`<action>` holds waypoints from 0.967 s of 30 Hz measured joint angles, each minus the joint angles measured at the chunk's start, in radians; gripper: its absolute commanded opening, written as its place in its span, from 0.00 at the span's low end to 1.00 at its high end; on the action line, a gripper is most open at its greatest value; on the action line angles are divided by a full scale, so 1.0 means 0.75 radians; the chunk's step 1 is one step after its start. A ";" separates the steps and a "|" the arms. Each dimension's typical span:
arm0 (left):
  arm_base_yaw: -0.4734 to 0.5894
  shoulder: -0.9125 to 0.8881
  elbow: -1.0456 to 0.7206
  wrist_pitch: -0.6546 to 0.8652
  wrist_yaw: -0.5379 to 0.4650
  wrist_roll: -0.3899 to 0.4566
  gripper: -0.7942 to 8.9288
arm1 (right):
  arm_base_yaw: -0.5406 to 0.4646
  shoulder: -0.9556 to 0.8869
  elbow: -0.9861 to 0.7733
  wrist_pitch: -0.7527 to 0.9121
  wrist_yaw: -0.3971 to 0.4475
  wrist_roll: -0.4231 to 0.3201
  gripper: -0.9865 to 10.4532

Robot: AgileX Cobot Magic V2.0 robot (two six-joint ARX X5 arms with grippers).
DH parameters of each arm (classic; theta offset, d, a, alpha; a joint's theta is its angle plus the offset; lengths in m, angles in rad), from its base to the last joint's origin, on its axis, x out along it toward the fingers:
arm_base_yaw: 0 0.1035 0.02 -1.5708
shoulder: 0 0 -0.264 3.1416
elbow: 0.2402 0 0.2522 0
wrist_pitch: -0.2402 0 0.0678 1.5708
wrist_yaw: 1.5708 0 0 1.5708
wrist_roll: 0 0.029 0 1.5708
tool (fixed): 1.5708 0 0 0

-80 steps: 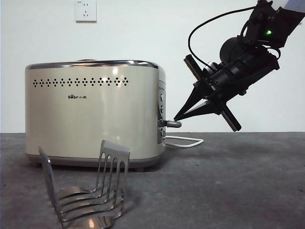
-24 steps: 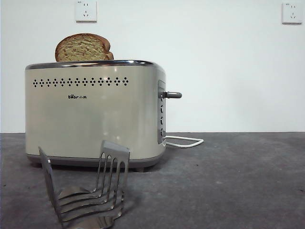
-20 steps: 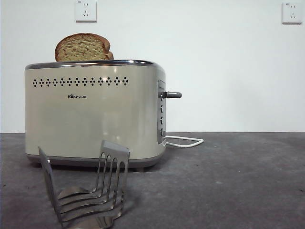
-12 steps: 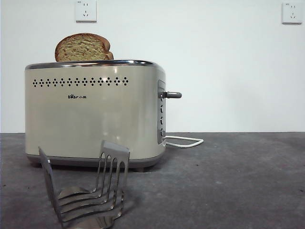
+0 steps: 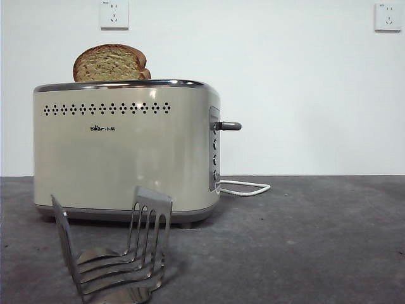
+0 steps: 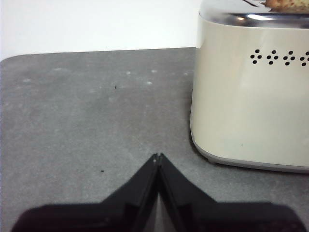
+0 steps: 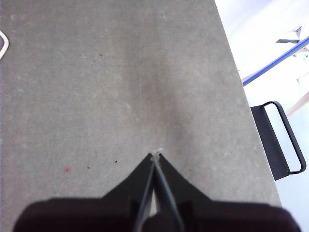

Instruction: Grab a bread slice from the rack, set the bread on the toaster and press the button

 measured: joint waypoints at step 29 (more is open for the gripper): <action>0.000 0.079 0.000 -0.001 0.000 -0.001 0.08 | -0.025 -1.021 -0.991 0.697 0.195 -0.073 0.09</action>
